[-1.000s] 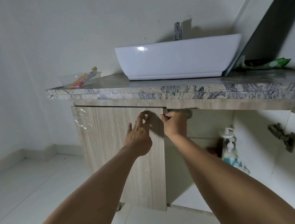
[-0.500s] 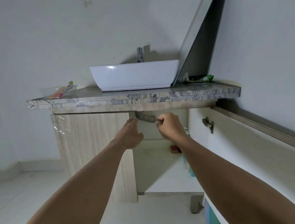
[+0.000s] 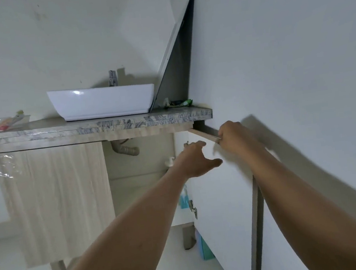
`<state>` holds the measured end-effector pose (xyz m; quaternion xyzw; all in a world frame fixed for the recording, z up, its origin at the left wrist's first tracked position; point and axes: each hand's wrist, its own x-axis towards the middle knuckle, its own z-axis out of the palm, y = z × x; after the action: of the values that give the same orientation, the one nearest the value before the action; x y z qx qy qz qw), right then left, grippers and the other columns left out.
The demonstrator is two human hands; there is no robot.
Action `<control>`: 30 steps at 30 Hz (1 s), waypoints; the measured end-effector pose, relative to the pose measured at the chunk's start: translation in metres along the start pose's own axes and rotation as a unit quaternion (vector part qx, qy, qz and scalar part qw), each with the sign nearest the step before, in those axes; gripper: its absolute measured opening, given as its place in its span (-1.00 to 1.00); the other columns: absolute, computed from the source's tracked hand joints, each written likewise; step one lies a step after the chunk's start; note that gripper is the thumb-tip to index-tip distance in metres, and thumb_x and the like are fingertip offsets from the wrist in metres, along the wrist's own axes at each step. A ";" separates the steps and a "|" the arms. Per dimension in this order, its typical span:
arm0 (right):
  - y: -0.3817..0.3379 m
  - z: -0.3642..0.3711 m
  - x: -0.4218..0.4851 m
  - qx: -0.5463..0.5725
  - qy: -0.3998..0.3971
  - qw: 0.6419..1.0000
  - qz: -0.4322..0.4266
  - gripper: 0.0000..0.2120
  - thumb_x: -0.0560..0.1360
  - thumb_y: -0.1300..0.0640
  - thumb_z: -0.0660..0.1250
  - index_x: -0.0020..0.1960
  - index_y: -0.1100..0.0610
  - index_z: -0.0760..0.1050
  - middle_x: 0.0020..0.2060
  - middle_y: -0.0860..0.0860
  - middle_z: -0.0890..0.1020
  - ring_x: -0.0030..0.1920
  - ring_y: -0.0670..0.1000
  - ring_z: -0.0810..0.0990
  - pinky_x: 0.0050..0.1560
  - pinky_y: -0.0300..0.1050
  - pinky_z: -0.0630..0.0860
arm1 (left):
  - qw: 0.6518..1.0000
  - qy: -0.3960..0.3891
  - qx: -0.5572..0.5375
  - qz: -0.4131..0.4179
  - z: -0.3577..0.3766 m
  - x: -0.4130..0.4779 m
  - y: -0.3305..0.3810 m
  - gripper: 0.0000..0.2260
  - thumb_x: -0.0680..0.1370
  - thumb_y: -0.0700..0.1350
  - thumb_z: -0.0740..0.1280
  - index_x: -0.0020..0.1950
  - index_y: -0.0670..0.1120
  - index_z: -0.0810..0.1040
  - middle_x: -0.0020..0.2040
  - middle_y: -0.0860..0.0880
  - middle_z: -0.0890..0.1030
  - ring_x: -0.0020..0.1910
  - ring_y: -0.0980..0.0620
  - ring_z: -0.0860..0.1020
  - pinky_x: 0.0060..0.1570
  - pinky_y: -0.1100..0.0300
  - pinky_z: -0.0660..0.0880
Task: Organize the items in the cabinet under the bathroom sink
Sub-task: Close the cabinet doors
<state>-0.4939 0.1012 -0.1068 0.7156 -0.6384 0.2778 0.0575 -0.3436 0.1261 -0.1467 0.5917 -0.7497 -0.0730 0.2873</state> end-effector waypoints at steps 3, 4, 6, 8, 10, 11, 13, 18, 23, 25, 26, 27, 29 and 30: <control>0.019 -0.007 -0.009 0.011 -0.038 0.999 0.033 -0.81 0.36 0.03 0.31 -0.11 0.09 0.60 -0.28 0.01 0.60 -0.25 0.09 0.60 -0.20 -0.03 0.63 | 0.999 -0.030 -0.004 0.033 0.009 -0.008 0.040 -0.24 0.42 0.29 0.47 0.51 -0.02 0.37 0.43 -0.03 0.48 0.44 -0.04 0.38 0.34 0.02 0.37; 0.023 -0.008 -0.009 0.022 -0.046 0.998 0.042 -0.72 0.31 -0.06 0.29 -0.11 0.10 0.60 -0.27 0.01 0.59 -0.23 0.09 0.61 -0.19 -0.06 0.62 | 0.999 -0.039 -0.008 0.037 0.011 -0.008 0.051 -0.29 0.43 0.26 0.48 0.47 -0.04 0.42 0.39 -0.05 0.51 0.40 -0.06 0.42 0.32 0.03 0.39; 0.029 -0.011 -0.008 0.048 -0.065 0.996 0.048 -0.67 0.28 -0.09 0.28 -0.10 0.11 0.60 -0.23 0.03 0.63 -0.21 0.10 0.62 -0.15 -0.05 0.63 | 0.998 -0.050 -0.016 0.039 0.014 -0.012 0.065 -0.35 0.44 0.23 0.49 0.42 -0.08 0.48 0.34 -0.07 0.56 0.34 -0.08 0.48 0.28 0.02 0.44; 0.031 -0.014 -0.004 0.070 -0.076 0.993 0.058 -0.85 0.41 0.08 0.32 -0.16 0.16 0.56 -0.20 0.09 0.64 -0.25 0.11 0.59 -0.20 -0.07 0.61 | 0.998 -0.048 -0.021 0.044 0.014 -0.014 0.070 -0.33 0.40 0.26 0.51 0.39 -0.07 0.50 0.31 -0.05 0.58 0.29 -0.07 0.52 0.26 0.02 0.48; 0.029 -0.016 0.001 0.090 -0.065 0.992 0.065 -0.82 0.49 0.22 0.29 -0.27 0.19 0.41 -0.28 0.12 0.57 -0.33 0.10 0.51 -0.36 -0.14 0.45 | 0.998 -0.041 -0.022 0.040 0.014 -0.012 0.066 -0.31 0.32 0.33 0.52 0.32 -0.02 0.57 0.23 -0.01 0.63 0.23 -0.04 0.56 0.22 0.02 0.52; 0.027 -0.017 0.003 0.097 -0.065 0.991 0.069 -0.77 0.51 0.25 0.27 -0.31 0.18 0.34 -0.33 0.11 0.52 -0.37 0.08 0.45 -0.41 -0.16 0.36 | 0.998 -0.040 -0.024 0.039 0.013 -0.011 0.062 -0.31 0.26 0.36 0.52 0.27 0.01 0.61 0.18 0.02 0.66 0.18 -0.01 0.58 0.18 0.04 0.54; 0.022 -0.018 0.006 0.096 -0.080 0.990 0.071 -0.75 0.50 0.32 0.20 -0.34 0.18 0.30 -0.38 0.09 0.46 -0.40 0.06 0.40 -0.45 -0.17 0.29 | 0.998 -0.040 -0.037 0.040 0.007 -0.012 0.053 -0.35 0.17 0.39 0.50 0.14 0.07 0.67 0.04 0.08 0.67 0.08 0.05 0.59 0.09 0.11 0.56; 0.005 -0.006 0.019 0.152 -0.103 0.982 0.028 -0.81 0.50 0.31 0.26 0.01 0.29 0.63 -0.16 0.18 0.69 -0.12 0.19 0.68 -0.07 0.09 0.66 | 0.995 -0.075 -0.044 0.039 -0.019 -0.017 0.024 -0.48 0.30 0.22 0.60 0.13 -0.07 0.68 0.01 0.01 0.68 0.03 0.03 0.63 0.10 0.08 0.60; -0.036 0.007 0.009 0.303 -0.166 0.938 0.002 -0.91 0.53 0.37 0.35 -0.05 0.33 0.64 -0.25 0.23 0.69 -0.25 0.19 0.70 -0.12 0.08 0.69 | 0.992 -0.100 -0.077 -0.005 -0.053 -0.025 -0.019 -0.61 0.38 0.05 0.58 0.05 -0.20 0.69 -0.11 -0.14 0.72 -0.10 -0.06 0.71 -0.04 0.03 0.67; -0.052 0.015 0.004 0.348 -0.179 0.920 0.000 -0.90 0.56 0.39 0.33 0.00 0.36 0.62 -0.21 0.26 0.69 -0.23 0.20 0.71 -0.17 0.00 0.70 | 0.995 -0.086 -0.053 -0.011 -0.070 -0.030 -0.034 -0.61 0.33 0.04 0.52 0.03 -0.18 0.70 -0.07 -0.21 0.70 -0.11 -0.07 0.69 -0.03 -0.01 0.66; -0.060 0.021 0.004 0.360 -0.177 0.916 -0.010 -0.89 0.56 0.37 0.34 0.02 0.36 0.63 -0.17 0.27 0.70 -0.17 0.20 0.72 -0.13 0.00 0.70 | 0.996 -0.083 -0.031 -0.016 -0.078 -0.031 -0.041 -0.62 0.31 0.03 0.48 0.03 -0.17 0.71 -0.06 -0.22 0.69 -0.16 -0.03 0.65 -0.06 0.00 0.64; -0.067 0.028 0.004 0.369 -0.176 0.913 -0.022 -0.88 0.56 0.35 0.35 0.05 0.35 0.63 -0.15 0.26 0.71 -0.12 0.18 0.73 -0.09 0.00 0.69 | 0.996 -0.082 -0.005 -0.021 -0.086 -0.032 -0.049 -0.67 0.34 -0.02 0.45 0.02 -0.17 0.71 -0.06 -0.23 0.68 -0.21 0.01 0.60 -0.13 0.04 0.61; -0.082 0.046 0.009 0.372 -0.175 0.910 -0.056 -0.84 0.56 0.32 0.36 0.11 0.32 0.64 -0.10 0.21 0.72 -0.08 0.10 0.73 -0.06 -0.02 0.69 | 0.994 -0.079 0.063 -0.039 -0.099 -0.033 -0.067 -0.81 0.43 -0.16 0.40 -0.01 -0.19 0.68 -0.08 -0.24 0.66 -0.24 0.02 0.53 -0.21 0.10 0.48; -0.091 0.056 0.013 0.358 -0.167 0.915 -0.078 -0.81 0.56 0.31 0.35 0.15 0.28 0.64 -0.06 0.17 0.72 -0.12 0.04 0.71 -0.09 -0.07 0.68 | 0.992 -0.073 0.086 -0.053 -0.104 -0.031 -0.079 -0.83 0.44 -0.20 0.36 -0.02 -0.21 0.66 -0.09 -0.24 0.65 -0.22 -0.01 0.54 -0.21 0.09 0.46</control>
<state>-0.3895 0.0818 -0.1233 0.7719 -0.4386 0.3586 -0.2883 -0.2187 0.1563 -0.1076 0.6461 -0.7397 -0.0665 0.1759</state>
